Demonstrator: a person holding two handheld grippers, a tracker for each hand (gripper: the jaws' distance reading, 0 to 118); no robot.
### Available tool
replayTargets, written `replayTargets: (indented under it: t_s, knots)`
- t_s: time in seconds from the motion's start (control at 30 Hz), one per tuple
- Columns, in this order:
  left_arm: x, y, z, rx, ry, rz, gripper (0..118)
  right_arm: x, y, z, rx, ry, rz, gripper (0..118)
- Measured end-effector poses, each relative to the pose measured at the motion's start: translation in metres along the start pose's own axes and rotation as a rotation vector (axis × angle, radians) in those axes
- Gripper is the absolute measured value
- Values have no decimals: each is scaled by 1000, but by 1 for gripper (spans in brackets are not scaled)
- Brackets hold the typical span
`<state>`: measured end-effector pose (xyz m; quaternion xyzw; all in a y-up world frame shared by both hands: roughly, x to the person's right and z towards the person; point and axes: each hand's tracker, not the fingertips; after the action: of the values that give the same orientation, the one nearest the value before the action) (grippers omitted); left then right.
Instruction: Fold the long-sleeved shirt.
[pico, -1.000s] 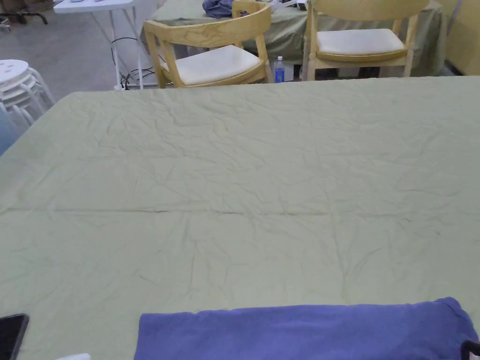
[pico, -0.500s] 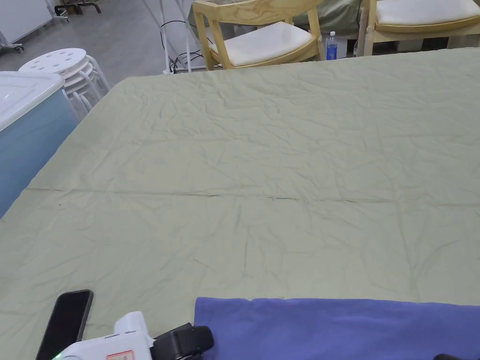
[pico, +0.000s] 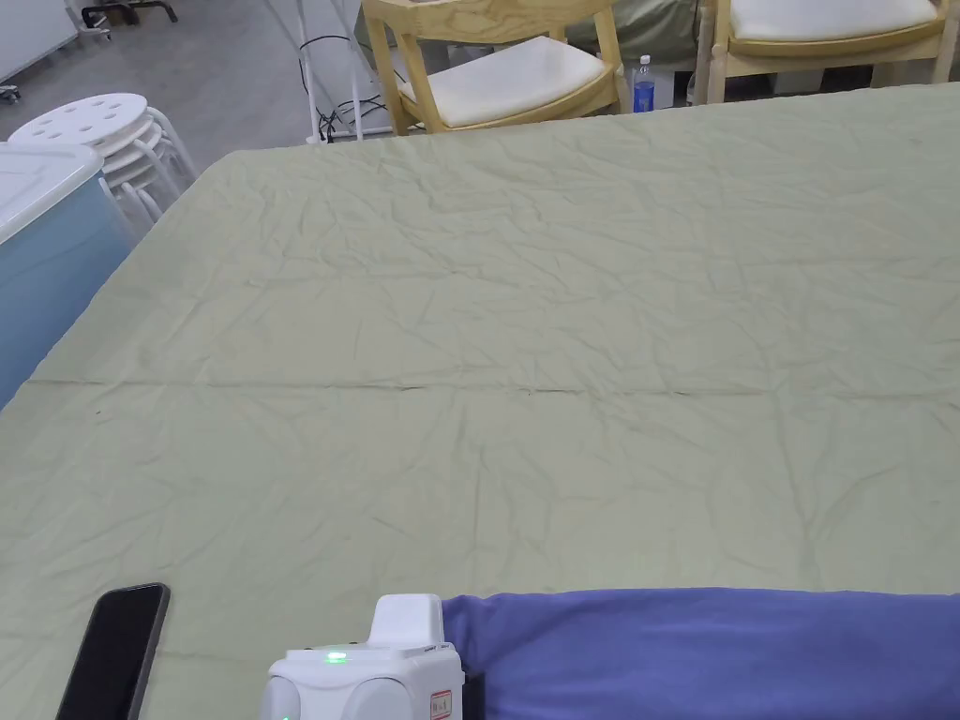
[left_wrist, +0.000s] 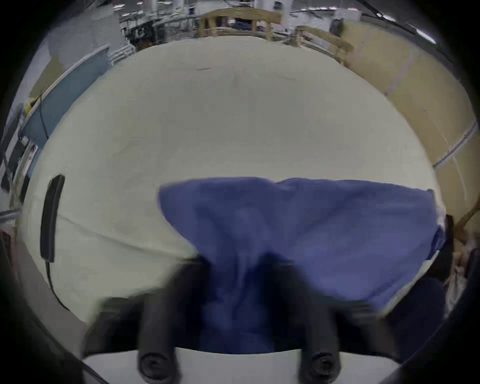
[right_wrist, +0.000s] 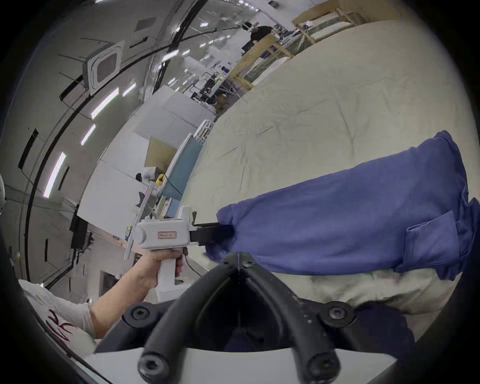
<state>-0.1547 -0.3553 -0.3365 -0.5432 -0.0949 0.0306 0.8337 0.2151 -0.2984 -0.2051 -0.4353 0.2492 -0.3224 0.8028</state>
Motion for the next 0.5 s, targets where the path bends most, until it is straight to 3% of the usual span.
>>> replayTargets:
  t_s: [0.1, 0.27, 0.5]
  knots:
    - [-8, 2, 11, -2, -159, 71, 9, 4, -1, 4, 0, -1, 6, 3]
    - [-61, 9, 47, 81, -540, 405, 9, -4, -1, 12, 27, 10, -3, 3]
    - [-110, 22, 78, 135, -621, 416, 9, -29, 2, 4, 51, 8, -27, 2]
